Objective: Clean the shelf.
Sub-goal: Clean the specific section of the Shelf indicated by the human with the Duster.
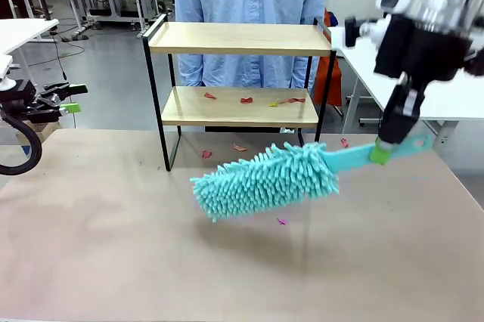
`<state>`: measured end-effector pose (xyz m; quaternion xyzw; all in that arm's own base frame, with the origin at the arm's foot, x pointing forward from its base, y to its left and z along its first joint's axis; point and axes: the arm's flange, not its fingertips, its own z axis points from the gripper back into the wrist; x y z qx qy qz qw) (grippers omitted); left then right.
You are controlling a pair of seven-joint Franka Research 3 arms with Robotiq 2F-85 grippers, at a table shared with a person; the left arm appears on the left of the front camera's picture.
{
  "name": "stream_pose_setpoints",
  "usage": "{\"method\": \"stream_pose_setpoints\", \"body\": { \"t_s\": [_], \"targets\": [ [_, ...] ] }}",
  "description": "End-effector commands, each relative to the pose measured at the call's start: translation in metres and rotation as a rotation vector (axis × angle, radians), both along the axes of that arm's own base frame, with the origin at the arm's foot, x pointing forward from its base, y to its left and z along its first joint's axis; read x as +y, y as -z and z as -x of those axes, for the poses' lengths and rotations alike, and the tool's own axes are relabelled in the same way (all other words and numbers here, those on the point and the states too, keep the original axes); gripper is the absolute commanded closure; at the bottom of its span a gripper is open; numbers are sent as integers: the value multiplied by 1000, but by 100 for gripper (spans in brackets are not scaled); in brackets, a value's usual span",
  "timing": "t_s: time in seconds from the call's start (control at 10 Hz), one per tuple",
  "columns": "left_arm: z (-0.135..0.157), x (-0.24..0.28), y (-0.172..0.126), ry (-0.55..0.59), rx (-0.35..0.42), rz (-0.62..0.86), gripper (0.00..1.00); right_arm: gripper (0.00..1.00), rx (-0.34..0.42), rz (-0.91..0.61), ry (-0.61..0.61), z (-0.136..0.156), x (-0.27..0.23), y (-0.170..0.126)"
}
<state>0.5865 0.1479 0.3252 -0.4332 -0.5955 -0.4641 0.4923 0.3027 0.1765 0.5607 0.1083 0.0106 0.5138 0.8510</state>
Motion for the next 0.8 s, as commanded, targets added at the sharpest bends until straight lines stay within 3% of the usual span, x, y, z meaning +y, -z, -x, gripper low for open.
{"method": "stream_pose_setpoints", "body": {
  "t_s": [0.0, 0.2, 0.3, 0.4, 0.7],
  "targets": [
    [3, -1, -3, 7, -9, -8, 0, 87, 1, -64, -64, 0, -29, 30],
    [3, -1, -3, 7, -9, -8, 0, 87, 28, -72, -64, -2, -39, 47],
    [3, -1, -3, 7, -9, -8, 0, 87, 89, -67, 5, -11, -38, 41],
    [3, -1, -3, 7, -9, -8, 0, 87, 44, -34, -46, -2, -33, 50],
    [3, -1, -3, 7, -9, -8, 0, 87, 44, -34, -46, -2, -33, 50]
  ]
}}
